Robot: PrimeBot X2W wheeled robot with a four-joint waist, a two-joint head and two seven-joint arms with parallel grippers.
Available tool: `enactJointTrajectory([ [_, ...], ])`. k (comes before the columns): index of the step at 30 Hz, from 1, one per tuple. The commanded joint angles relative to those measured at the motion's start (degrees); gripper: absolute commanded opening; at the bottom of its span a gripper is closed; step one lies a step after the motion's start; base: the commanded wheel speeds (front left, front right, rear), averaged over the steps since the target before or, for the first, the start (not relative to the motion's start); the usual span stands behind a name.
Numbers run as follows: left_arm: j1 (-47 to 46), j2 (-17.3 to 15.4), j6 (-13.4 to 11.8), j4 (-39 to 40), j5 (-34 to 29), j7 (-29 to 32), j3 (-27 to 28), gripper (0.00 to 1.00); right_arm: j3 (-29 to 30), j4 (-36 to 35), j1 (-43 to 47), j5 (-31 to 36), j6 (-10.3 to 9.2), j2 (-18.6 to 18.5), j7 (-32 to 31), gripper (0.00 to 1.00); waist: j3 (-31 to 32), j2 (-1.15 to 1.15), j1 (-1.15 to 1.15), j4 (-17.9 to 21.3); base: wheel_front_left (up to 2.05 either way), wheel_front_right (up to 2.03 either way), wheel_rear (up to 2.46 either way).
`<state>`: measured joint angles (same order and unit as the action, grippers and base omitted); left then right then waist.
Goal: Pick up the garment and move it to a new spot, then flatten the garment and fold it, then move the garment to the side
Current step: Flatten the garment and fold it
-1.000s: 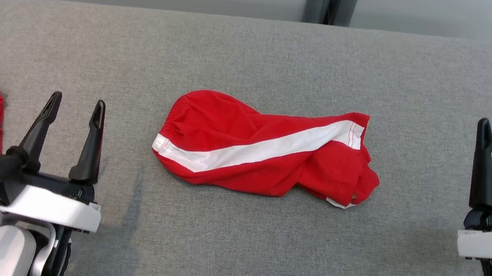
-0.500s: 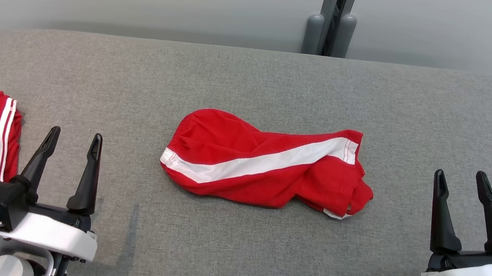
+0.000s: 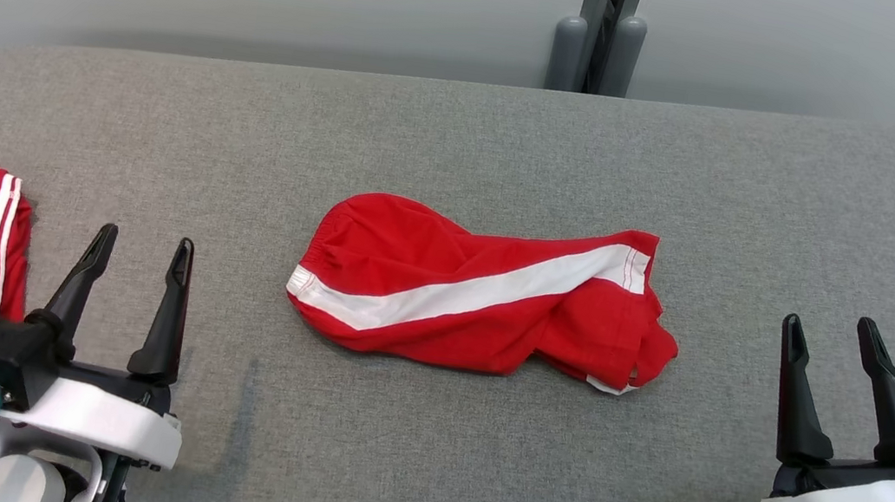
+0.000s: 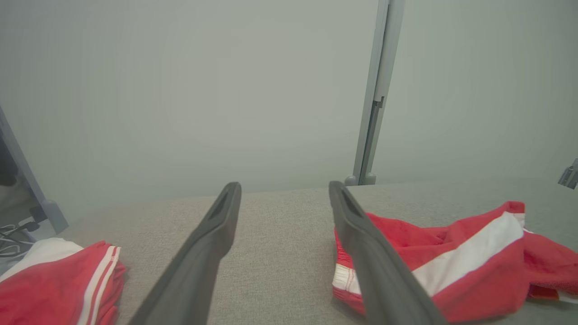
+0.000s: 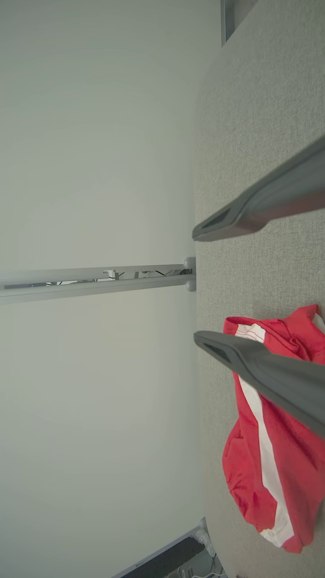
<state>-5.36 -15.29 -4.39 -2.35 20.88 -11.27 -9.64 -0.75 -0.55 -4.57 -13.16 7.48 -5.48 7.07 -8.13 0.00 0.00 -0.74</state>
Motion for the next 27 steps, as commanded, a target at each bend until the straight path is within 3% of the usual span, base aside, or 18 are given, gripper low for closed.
enactJointTrajectory([
  [1,-1.30,-0.31,0.12,0.02,0.27,0.07,-0.03,1.00,-0.10,0.21,-0.51,-0.04,0.03,-0.08,-0.11,1.00,-0.17,0.00,0.00,0.07,0.00,0.00,0.00],
  [4,-2.94,-0.51,1.17,-0.30,0.60,0.61,-0.63,1.00,-0.42,0.16,-0.89,-0.15,0.03,-0.02,-0.18,1.00,-0.82,0.00,0.00,0.32,0.00,0.00,0.00],
  [8,-6.42,-0.58,4.50,-2.14,1.68,3.13,-3.13,1.00,-0.89,0.24,-1.56,-0.28,0.03,0.07,-0.37,1.00,-2.03,0.00,0.00,1.00,0.00,0.00,0.00],
  [15,-11.59,-1.18,10.48,-11.20,8.10,14.72,-7.84,1.00,-2.66,1.73,-2.46,-0.74,0.02,0.53,-0.51,1.00,-4.22,0.00,0.00,3.46,0.00,0.00,0.00],
  [19,-13.78,-2.57,11.47,-15.32,11.50,19.56,-9.99,1.00,-3.34,2.54,-3.17,-1.01,0.02,0.71,0.07,1.00,-5.60,0.00,0.00,4.54,0.00,0.00,0.00],
  [27,-17.10,-4.92,11.91,-19.35,15.32,20.21,-12.85,1.00,-4.42,4.17,-4.18,-1.31,0.03,0.65,0.33,1.00,-7.24,0.00,0.00,5.67,0.00,0.00,0.00],
])
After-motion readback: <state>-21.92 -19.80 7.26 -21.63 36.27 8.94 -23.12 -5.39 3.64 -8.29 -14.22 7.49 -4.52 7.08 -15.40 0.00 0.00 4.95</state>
